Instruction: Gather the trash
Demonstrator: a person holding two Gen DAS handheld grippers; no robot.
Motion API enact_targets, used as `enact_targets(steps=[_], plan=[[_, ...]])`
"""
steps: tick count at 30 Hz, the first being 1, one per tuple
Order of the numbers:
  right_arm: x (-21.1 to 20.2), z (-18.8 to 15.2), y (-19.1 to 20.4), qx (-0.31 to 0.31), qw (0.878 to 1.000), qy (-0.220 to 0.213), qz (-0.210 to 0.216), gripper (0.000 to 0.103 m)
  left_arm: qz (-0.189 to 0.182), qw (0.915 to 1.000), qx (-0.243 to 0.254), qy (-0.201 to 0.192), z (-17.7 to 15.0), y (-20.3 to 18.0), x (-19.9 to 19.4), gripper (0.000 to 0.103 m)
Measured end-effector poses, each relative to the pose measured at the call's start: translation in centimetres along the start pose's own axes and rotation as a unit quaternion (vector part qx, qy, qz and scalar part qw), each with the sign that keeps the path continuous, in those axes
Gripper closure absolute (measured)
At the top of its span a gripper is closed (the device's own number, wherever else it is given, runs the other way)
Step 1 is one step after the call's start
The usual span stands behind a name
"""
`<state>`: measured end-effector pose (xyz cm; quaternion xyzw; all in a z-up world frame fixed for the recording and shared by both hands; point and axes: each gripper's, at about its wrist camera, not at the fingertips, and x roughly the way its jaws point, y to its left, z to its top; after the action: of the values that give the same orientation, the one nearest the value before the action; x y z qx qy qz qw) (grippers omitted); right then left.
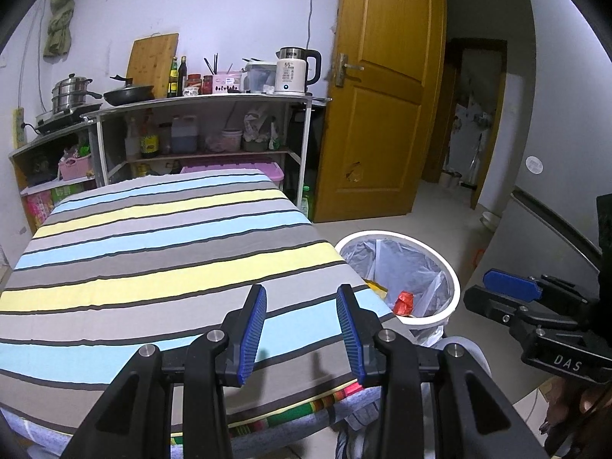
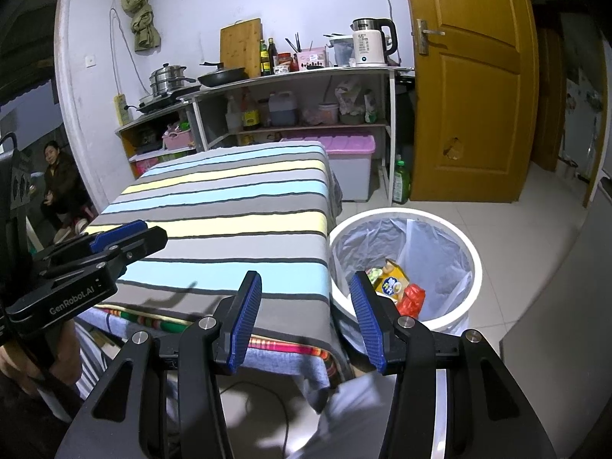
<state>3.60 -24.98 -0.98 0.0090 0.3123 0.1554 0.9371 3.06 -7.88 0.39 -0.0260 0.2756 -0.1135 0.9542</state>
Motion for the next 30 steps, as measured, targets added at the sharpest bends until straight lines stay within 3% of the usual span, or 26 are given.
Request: enact_targets(steps=[30], plan=[[0.21,-0.14,0.00,-0.001,1.000,0.002,-0.001,0.053,0.006,1.0000,0.006,0.001,-0.06,0.57,0.09,0.065]])
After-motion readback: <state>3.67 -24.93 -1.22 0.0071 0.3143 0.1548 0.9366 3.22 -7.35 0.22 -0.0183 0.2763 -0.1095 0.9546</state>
